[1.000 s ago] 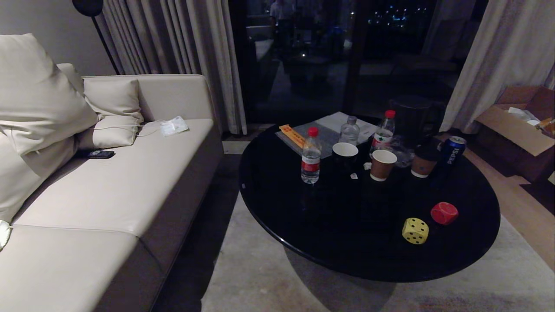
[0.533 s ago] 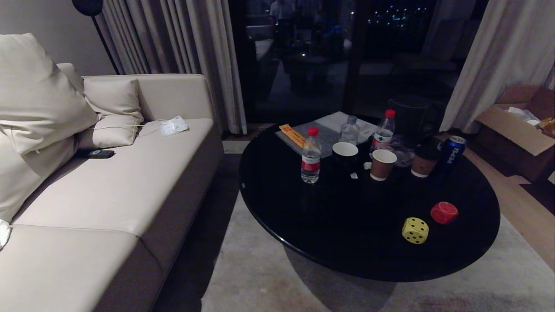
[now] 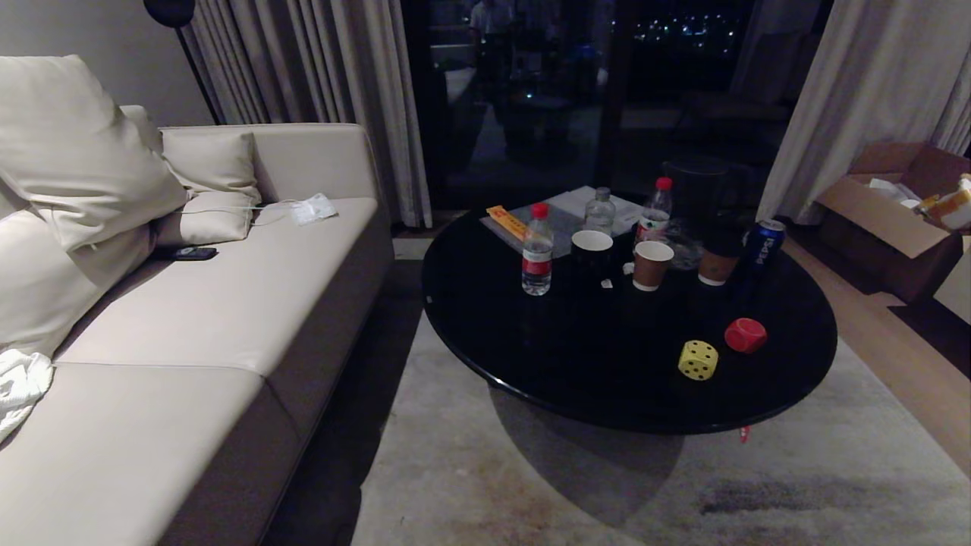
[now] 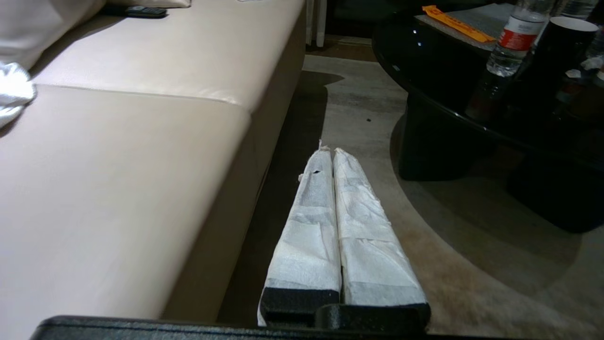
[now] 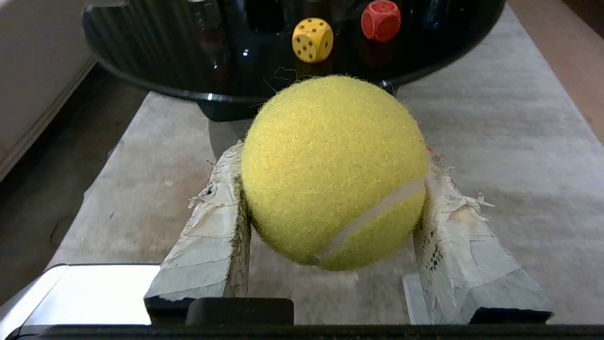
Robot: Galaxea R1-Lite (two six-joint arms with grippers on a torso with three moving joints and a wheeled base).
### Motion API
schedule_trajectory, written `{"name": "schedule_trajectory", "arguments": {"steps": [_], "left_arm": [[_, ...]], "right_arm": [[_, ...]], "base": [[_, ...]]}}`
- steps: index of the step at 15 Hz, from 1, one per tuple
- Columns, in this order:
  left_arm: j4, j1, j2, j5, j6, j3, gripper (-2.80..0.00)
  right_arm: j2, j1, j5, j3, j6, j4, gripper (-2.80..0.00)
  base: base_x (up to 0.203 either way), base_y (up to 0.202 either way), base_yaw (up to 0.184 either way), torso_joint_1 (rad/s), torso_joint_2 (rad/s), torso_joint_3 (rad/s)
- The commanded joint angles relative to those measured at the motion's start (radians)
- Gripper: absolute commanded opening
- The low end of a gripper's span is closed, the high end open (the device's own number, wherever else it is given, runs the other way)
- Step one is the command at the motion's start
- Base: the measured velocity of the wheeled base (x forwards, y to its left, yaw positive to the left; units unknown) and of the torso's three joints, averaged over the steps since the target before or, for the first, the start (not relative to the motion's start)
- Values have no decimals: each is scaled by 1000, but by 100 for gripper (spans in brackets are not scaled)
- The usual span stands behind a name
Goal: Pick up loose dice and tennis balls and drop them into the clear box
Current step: Put the ball in the box
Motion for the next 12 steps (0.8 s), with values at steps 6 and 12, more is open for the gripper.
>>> {"name": "schedule_trajectory", "arguments": {"steps": [6, 12], "left_arm": [[0, 0, 1, 1, -1, 2, -280], [0, 0, 1, 1, -1, 2, -280]], "right_arm": [[2, 0, 0, 1, 0, 1, -280], [2, 0, 0, 1, 0, 1, -280]], "base": [[-182, 0, -1, 1, 4, 3], [-183, 0, 0, 5, 0, 2]]}}
